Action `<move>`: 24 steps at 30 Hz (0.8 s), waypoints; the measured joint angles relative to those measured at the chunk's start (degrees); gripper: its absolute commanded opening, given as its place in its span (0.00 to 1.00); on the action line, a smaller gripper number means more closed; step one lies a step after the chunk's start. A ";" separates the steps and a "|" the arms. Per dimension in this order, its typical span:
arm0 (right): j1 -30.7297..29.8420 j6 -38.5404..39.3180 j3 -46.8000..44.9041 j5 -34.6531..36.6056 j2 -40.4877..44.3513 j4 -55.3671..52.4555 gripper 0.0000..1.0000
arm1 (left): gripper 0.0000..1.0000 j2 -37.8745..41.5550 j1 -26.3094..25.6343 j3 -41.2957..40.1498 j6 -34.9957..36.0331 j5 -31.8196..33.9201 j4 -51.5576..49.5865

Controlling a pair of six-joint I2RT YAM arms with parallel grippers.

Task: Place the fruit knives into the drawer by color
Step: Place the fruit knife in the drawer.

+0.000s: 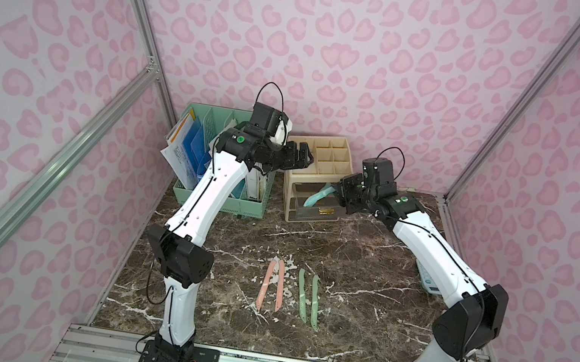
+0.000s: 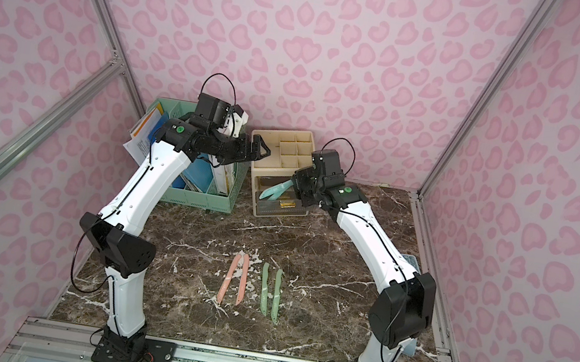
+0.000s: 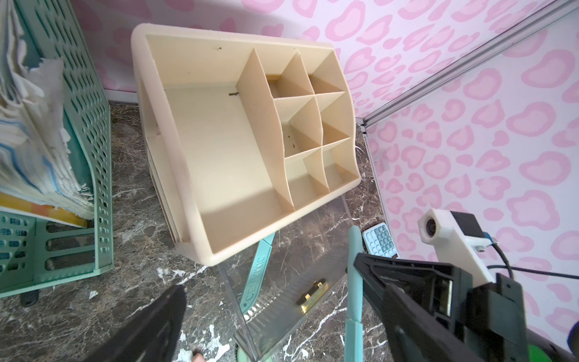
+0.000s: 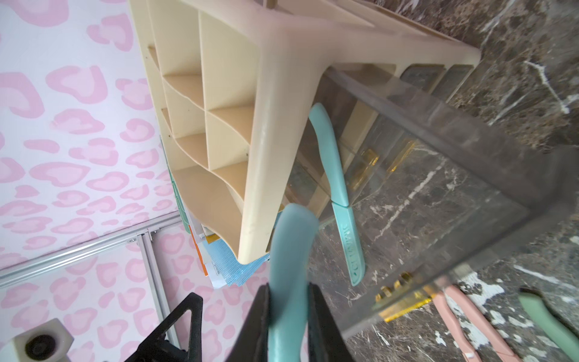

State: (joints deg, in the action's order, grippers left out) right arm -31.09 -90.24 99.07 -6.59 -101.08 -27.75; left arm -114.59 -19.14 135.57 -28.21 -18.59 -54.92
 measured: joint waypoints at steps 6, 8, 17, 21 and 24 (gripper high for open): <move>0.33 -1.44 1.05 0.55 -2.51 -0.90 0.19 | 0.98 -2.08 1.88 0.96 -0.22 -0.44 0.04; 0.57 -1.68 0.85 1.05 -2.80 -0.74 0.20 | 0.98 -2.80 2.34 1.18 -0.39 -0.85 0.07; 1.66 -2.49 1.62 1.42 -6.16 0.09 0.24 | 0.98 -4.02 2.56 1.22 -1.46 -2.23 0.15; 1.92 -2.47 2.16 1.29 -7.10 0.81 0.30 | 0.98 -4.04 2.62 1.22 -1.57 -2.67 0.81; 1.95 -2.43 3.06 0.94 -8.09 1.07 0.34 | 0.98 -4.04 2.62 1.29 -1.64 -2.93 0.94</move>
State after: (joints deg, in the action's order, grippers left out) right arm -29.15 -92.66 102.13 -5.65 -109.16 -26.68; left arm -118.63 -16.51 136.86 -29.85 -21.52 -53.98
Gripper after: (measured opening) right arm 0.328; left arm 0.979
